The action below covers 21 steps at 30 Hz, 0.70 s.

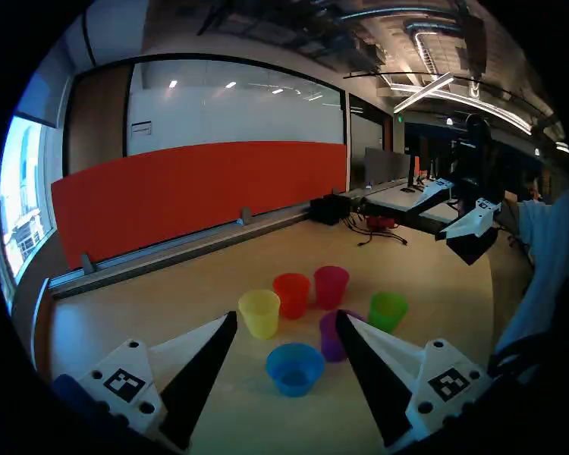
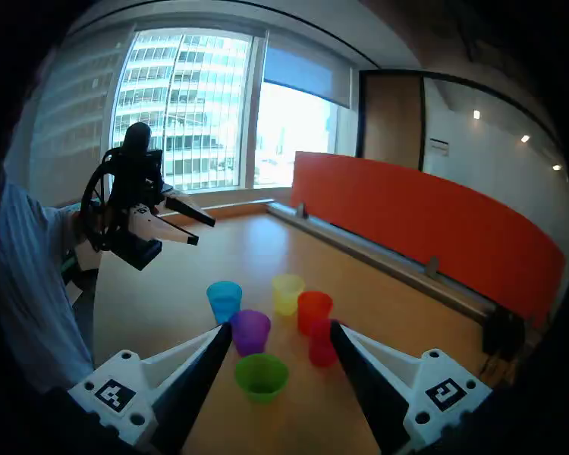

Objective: Pour water

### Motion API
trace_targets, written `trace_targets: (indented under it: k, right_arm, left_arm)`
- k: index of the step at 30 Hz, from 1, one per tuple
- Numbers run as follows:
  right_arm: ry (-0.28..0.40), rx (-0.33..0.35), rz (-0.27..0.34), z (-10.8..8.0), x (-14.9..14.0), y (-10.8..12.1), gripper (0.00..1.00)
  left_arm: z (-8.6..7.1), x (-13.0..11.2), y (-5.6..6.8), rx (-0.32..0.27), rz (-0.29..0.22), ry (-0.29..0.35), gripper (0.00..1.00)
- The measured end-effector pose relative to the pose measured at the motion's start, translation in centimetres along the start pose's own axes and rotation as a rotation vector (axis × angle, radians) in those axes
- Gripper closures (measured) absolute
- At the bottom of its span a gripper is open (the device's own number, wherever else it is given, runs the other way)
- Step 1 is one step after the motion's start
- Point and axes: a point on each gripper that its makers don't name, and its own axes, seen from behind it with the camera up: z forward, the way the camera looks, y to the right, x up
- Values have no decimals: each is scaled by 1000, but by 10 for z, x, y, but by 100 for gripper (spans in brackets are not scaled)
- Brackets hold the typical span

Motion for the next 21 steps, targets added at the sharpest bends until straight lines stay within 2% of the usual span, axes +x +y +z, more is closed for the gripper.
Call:
trace_targets:
  k: [21]
  right_arm:
    - [-103, 35, -30, 22, -52, -10, 0]
  left_arm:
    - [11, -57, 6, -6, 3, -102, 4]
